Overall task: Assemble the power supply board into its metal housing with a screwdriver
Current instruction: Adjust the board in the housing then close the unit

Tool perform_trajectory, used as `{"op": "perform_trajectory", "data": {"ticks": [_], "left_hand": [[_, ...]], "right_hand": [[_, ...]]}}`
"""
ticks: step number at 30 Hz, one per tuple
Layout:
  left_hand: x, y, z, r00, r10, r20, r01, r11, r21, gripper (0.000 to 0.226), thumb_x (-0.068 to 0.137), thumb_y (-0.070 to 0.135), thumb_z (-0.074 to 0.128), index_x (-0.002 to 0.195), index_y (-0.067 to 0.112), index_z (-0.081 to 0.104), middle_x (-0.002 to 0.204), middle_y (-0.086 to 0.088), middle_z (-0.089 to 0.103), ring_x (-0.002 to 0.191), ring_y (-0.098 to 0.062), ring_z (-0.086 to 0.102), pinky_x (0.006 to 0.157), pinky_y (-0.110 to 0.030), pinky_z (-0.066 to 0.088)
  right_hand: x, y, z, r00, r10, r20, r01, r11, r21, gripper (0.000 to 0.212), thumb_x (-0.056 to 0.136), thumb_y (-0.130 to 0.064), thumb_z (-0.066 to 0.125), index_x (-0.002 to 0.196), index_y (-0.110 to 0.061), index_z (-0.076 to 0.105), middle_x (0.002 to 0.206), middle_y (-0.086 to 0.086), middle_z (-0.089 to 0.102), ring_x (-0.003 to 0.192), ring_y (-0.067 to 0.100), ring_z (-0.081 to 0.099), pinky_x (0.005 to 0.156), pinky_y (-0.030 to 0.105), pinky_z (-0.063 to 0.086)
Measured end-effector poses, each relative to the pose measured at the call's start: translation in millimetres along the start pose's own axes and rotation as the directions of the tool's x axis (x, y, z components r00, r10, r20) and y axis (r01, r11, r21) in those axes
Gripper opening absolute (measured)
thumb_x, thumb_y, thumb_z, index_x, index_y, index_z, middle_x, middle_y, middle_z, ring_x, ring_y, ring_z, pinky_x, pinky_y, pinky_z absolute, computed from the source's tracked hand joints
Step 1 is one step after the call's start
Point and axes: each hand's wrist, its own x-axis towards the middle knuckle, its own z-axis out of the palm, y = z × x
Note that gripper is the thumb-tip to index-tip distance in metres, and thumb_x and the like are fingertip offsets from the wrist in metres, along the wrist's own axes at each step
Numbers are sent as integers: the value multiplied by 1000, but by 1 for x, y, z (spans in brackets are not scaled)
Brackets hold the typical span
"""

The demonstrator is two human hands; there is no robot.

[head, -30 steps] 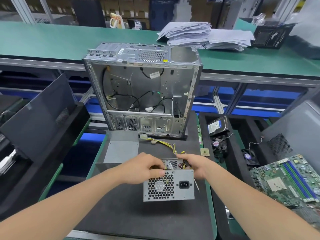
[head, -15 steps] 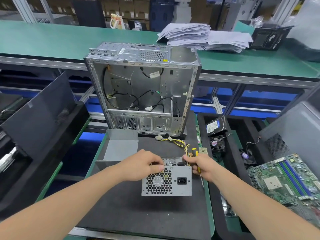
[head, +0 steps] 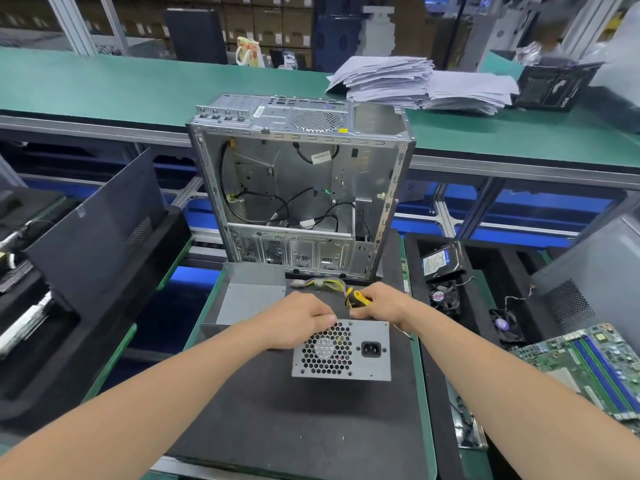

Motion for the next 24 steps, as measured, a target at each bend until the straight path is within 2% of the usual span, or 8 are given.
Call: {"op": "perform_trajectory", "data": {"ticks": [3,6,8,13,15,18,21,24], "left_hand": [[13,-1,-5,997,-52,-63,52,999,1,47,109,34,46,66,16,38,65,-1,40,60,-15,35,63,-36,27],[25,-5,-7,985,-109,-137,97,992,-85,49,108,35,48,63,21,38,61,1,41,58,-16,35,58,-34,26],[33,-8,-9,975,-145,-166,128,986,-111,43,107,34,50,65,28,46,61,6,47,58,-10,40,58,-30,31],[46,-13,-18,976,-199,-92,195,979,-51,40,107,34,48,70,20,46,62,5,45,58,-10,39,55,-27,28],[49,-14,-21,973,-210,-97,210,978,-14,43,108,34,48,66,24,45,62,6,45,58,-9,40,55,-27,29],[51,-16,-22,970,-215,-109,214,977,-17,45,106,37,52,61,30,46,57,9,46,55,-7,42,55,-26,31],[51,-16,-19,967,-210,-142,211,977,-9,34,103,40,54,72,29,63,63,12,57,59,-5,50,54,-20,34],[51,-13,-16,949,-201,-243,192,980,-62,12,98,35,62,96,33,74,86,20,66,83,-2,62,62,-12,39]], "right_hand": [[7,1,2,999,48,7,-49,996,71,16,94,-10,71,79,-8,64,78,11,50,78,22,39,72,35,32],[12,12,10,993,116,-1,-106,913,393,18,98,-1,60,80,-3,64,84,19,57,79,27,48,75,39,37],[15,16,12,990,140,5,-123,845,520,19,102,-5,59,85,-1,68,90,24,65,83,30,58,79,41,45],[21,21,13,990,61,128,-129,767,629,15,104,-14,60,104,-1,68,104,22,73,85,30,69,79,40,56],[25,25,13,991,99,95,-137,769,624,19,102,-14,64,110,-1,75,111,21,77,93,31,72,83,42,58],[28,37,11,960,250,-129,-151,845,513,16,97,-8,68,104,2,78,101,30,75,74,24,63,67,31,50],[23,49,9,898,297,-325,-227,945,236,13,88,-6,75,81,-16,79,82,4,75,64,12,60,43,14,44],[18,56,14,885,295,-360,-255,954,155,9,82,-10,80,89,-16,78,88,1,75,72,16,68,64,28,61]]}}
